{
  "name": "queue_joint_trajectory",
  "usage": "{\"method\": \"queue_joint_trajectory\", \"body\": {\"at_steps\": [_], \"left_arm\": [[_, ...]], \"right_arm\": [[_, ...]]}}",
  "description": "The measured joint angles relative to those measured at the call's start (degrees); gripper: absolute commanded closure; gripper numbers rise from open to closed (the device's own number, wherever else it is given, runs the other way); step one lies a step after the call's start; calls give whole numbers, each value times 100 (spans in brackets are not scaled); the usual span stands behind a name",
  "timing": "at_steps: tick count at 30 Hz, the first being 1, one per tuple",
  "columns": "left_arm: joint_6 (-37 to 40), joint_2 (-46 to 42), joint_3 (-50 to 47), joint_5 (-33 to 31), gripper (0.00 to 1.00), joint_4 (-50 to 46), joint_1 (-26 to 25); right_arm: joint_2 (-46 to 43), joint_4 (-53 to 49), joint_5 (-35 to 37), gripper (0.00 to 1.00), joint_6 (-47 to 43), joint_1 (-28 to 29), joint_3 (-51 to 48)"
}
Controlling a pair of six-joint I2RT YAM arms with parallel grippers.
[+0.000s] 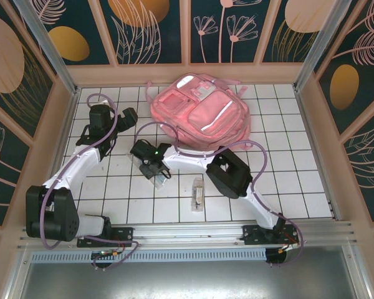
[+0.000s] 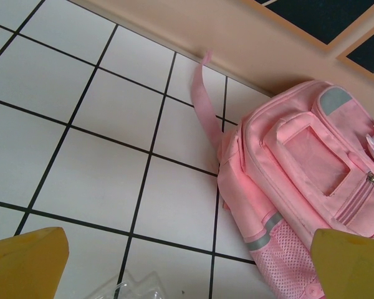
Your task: Pack the student bag
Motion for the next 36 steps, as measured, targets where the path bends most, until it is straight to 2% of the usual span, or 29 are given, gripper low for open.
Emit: {"method": "queue_joint_trajectory", "body": {"at_steps": [3, 7, 10, 13, 16, 27, 32, 36], "left_arm": [[-2, 0, 0, 2, 1, 0, 0], [-2, 0, 0, 2, 1, 0, 0], [-2, 0, 0, 2, 1, 0, 0], [0, 0, 0, 2, 1, 0, 0], [-2, 0, 0, 2, 1, 0, 0], [0, 0, 0, 4, 1, 0, 0], [0, 2, 0, 87, 2, -2, 0], [0, 13, 2, 304, 7, 0, 0]], "right_arm": [[-46, 55, -173, 63, 13, -74, -39], [-129, 140, -293, 67, 20, -107, -127], [-254, 201, -372, 83, 7, -140, -229], [-459, 247, -496, 87, 57, -201, -369], [-680, 293, -680, 100, 68, -293, -562], [-977, 588, -1239, 100, 262, -525, -968], [-1657, 1047, -2017, 100, 546, -822, -1665], [-2406, 1574, -2643, 100, 846, -1362, -2212]]}}
